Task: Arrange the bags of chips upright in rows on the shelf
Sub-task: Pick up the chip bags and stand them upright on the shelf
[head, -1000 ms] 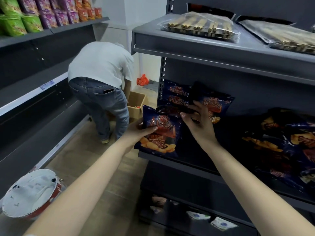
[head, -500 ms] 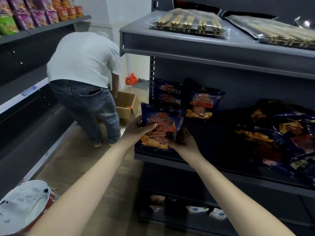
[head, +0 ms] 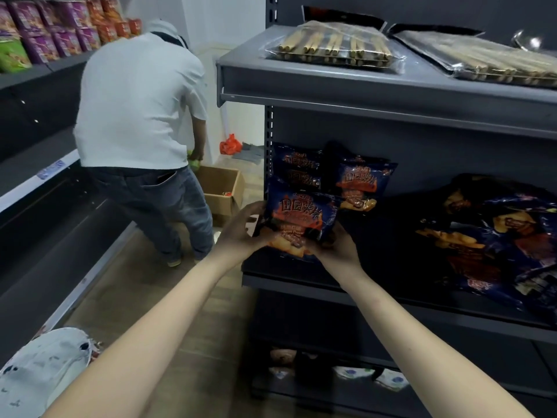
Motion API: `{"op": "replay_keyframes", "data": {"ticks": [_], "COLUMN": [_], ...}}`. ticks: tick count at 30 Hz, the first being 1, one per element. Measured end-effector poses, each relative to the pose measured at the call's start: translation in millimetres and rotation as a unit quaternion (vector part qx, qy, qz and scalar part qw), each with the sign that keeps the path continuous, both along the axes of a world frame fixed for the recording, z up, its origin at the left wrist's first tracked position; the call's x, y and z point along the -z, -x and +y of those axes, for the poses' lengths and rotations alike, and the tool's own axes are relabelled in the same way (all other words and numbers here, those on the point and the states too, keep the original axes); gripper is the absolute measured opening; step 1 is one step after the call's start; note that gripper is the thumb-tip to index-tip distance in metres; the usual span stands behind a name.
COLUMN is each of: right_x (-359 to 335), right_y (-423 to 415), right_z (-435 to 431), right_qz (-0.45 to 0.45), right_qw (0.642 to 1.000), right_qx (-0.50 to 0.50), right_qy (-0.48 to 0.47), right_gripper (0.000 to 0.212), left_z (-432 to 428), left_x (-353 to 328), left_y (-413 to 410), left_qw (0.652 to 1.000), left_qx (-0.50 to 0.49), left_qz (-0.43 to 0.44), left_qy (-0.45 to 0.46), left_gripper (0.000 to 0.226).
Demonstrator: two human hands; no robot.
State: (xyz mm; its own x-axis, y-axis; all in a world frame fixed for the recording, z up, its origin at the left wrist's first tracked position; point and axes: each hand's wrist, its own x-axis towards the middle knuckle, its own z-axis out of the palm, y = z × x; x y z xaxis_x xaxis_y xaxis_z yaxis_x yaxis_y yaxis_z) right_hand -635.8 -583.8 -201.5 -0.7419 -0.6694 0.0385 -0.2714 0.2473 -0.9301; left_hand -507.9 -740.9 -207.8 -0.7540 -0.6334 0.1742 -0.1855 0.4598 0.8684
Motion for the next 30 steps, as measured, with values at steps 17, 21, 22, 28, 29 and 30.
{"op": "replay_keyframes", "data": {"ticks": [17, 21, 22, 28, 29, 30], "right_x": [25, 32, 33, 38, 38, 38], "right_y": [-9, -9, -8, -9, -9, -10], "right_z": [-6, -9, -10, -10, -10, -10], "right_qz": [0.035, 0.073, 0.076, 0.110, 0.108, 0.107], "right_qw": [0.999, 0.997, 0.996, 0.992, 0.992, 0.992], "right_qx": [0.000, 0.008, 0.005, -0.003, -0.002, 0.001], "right_qy": [-0.018, -0.034, -0.038, -0.062, -0.063, -0.065], "right_gripper": [0.085, 0.080, 0.081, 0.099, 0.102, 0.104], "left_z": [7, 11, 12, 15, 15, 15], "left_x": [47, 50, 51, 51, 51, 51], "left_y": [-22, -18, -18, -15, -15, -15], "left_qw": [0.958, 0.952, 0.949, 0.942, 0.941, 0.940], "left_qx": [-0.070, -0.089, -0.091, -0.105, -0.105, -0.104], "left_qz": [-0.139, -0.129, -0.131, -0.159, -0.161, -0.162], "left_qy": [0.242, 0.262, 0.270, 0.275, 0.278, 0.281], "left_gripper": [0.066, 0.060, 0.060, 0.055, 0.054, 0.054]}}
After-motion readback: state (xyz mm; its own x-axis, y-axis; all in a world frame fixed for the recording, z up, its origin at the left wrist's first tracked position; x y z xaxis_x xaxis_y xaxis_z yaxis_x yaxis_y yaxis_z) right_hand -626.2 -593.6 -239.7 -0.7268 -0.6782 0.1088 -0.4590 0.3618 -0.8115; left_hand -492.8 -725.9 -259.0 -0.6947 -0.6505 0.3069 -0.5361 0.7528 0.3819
